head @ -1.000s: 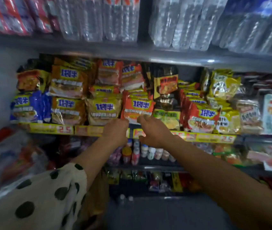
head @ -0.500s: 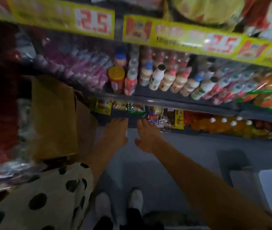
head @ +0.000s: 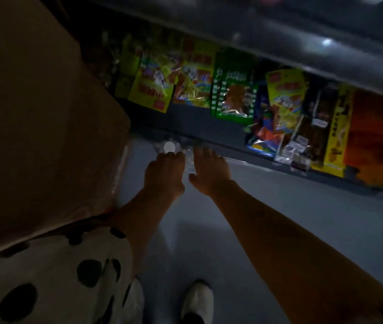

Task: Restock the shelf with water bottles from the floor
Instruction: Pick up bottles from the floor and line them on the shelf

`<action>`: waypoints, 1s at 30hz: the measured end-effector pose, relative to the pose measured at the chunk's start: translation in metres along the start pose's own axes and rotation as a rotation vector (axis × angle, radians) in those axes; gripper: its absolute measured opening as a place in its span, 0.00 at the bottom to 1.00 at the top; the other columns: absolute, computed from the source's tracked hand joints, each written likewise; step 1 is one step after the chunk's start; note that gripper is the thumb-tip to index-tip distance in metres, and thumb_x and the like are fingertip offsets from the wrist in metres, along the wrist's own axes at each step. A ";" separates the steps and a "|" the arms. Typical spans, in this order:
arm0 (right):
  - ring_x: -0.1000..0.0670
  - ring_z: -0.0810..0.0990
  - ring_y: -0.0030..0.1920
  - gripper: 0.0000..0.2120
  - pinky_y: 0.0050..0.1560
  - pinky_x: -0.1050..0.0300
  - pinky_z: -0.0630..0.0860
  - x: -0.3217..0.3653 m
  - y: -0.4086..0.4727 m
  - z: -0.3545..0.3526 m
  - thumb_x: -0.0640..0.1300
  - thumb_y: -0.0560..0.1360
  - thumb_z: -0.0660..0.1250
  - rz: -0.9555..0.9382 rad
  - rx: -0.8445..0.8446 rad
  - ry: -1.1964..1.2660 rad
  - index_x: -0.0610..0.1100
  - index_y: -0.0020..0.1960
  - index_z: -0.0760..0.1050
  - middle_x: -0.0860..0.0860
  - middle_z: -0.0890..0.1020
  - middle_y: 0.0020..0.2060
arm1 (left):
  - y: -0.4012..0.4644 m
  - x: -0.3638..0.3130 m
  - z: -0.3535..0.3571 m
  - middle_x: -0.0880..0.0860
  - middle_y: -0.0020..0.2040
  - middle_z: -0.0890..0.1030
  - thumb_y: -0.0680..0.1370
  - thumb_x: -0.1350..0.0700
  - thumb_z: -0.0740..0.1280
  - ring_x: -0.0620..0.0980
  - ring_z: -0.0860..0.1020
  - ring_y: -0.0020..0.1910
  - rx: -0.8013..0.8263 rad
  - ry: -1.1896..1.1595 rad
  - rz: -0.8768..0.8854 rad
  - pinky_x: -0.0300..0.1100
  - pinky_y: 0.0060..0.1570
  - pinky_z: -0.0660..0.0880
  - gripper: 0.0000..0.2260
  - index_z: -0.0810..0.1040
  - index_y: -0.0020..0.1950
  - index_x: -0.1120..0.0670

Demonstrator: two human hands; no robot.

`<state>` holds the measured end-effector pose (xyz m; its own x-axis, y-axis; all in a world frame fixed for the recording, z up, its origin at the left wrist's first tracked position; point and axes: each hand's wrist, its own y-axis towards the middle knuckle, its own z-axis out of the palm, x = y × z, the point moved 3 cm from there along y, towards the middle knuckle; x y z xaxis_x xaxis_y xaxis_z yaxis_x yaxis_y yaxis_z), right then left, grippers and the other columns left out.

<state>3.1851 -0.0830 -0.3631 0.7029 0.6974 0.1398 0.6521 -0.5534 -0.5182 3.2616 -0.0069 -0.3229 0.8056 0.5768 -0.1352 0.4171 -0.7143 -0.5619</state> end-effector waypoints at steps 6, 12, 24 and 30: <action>0.38 0.74 0.62 0.32 0.60 0.46 0.72 0.000 0.048 0.040 0.44 0.77 0.65 -0.018 -0.040 -0.090 0.46 0.76 0.53 0.39 0.70 0.66 | 0.027 0.016 0.039 0.54 0.63 0.73 0.74 0.56 0.71 0.55 0.71 0.62 -0.038 -0.021 -0.006 0.47 0.55 0.72 0.24 0.67 0.67 0.53; 0.40 0.75 0.62 0.26 0.59 0.49 0.71 -0.005 0.009 0.006 0.43 0.80 0.60 -0.101 0.027 -0.106 0.44 0.75 0.56 0.41 0.72 0.65 | -0.006 0.008 0.010 0.54 0.62 0.73 0.75 0.58 0.69 0.55 0.71 0.61 -0.030 -0.053 -0.010 0.46 0.53 0.71 0.21 0.68 0.65 0.54; 0.41 0.77 0.56 0.19 0.49 0.53 0.71 0.025 -0.241 -0.309 0.49 0.78 0.63 -0.277 0.047 0.083 0.40 0.65 0.68 0.41 0.78 0.55 | -0.202 -0.042 -0.236 0.56 0.70 0.68 0.74 0.56 0.71 0.55 0.68 0.69 0.079 -0.253 0.166 0.48 0.66 0.67 0.31 0.61 0.73 0.57; 0.43 0.78 0.44 0.06 0.43 0.53 0.72 0.072 -0.369 -0.502 0.52 0.75 0.63 -0.428 -0.137 0.094 0.53 0.51 0.72 0.46 0.79 0.42 | -0.305 -0.048 -0.403 0.50 0.59 0.77 0.61 0.49 0.77 0.54 0.78 0.57 -0.062 -0.138 0.352 0.48 0.55 0.77 0.34 0.71 0.64 0.50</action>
<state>3.1381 -0.0571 0.2615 0.3804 0.8355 0.3966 0.9167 -0.2838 -0.2813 3.2654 0.0238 0.1833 0.8419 0.3368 -0.4217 0.1532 -0.8984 -0.4116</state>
